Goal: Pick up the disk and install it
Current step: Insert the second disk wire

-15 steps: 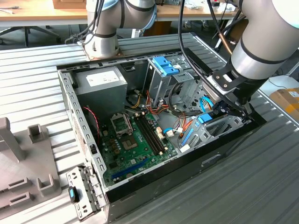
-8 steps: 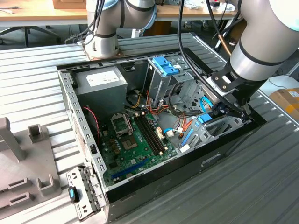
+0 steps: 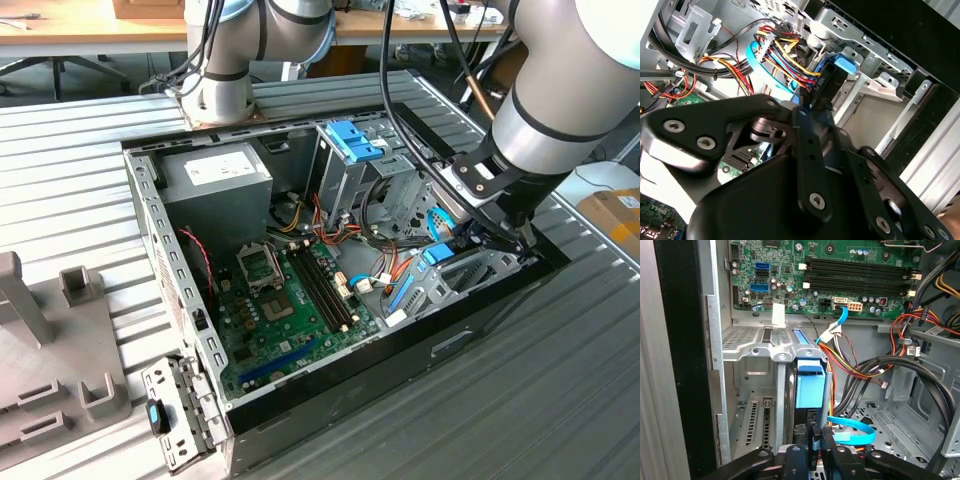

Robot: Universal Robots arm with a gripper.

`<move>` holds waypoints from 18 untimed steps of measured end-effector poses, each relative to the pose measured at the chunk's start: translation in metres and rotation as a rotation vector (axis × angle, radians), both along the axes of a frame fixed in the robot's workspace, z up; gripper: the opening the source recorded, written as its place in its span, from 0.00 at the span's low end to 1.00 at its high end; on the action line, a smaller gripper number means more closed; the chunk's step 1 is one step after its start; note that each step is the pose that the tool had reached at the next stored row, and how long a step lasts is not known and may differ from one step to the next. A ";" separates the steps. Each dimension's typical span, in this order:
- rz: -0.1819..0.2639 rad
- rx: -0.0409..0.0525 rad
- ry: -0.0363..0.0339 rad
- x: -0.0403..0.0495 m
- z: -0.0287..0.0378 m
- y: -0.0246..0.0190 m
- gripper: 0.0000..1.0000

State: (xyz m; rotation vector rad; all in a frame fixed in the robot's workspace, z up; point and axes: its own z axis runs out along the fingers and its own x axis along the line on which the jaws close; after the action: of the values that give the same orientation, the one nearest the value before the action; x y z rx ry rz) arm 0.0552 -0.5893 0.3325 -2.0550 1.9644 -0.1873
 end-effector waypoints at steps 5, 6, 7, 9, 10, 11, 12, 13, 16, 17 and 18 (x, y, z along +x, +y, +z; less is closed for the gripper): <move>0.000 -0.0006 0.0001 0.0000 0.0002 0.0000 0.42; 0.000 -0.0007 0.0001 0.0000 0.0002 0.0000 0.42; 0.000 -0.0006 0.0001 0.0000 0.0005 0.0000 0.42; 0.000 -0.0005 0.0001 0.0000 0.0080 0.0000 0.42; 0.000 -0.0005 0.0001 0.0000 0.0138 0.0000 0.42; 0.000 -0.0005 0.0001 0.0000 0.0223 0.0000 0.42; 0.000 -0.0005 0.0001 0.0000 0.0295 0.0000 0.42; 0.000 -0.0006 0.0001 0.0000 0.0368 0.0000 0.42; 0.000 -0.0005 0.0001 0.0000 0.0526 0.0000 0.42; 0.000 -0.0004 0.0001 0.0000 0.0553 0.0000 0.42; 0.000 -0.0004 0.0001 0.0000 0.0573 0.0000 0.42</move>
State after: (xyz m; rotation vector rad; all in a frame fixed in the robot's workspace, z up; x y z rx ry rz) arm 0.0552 -0.5893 0.3898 -2.0553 1.9646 -0.1876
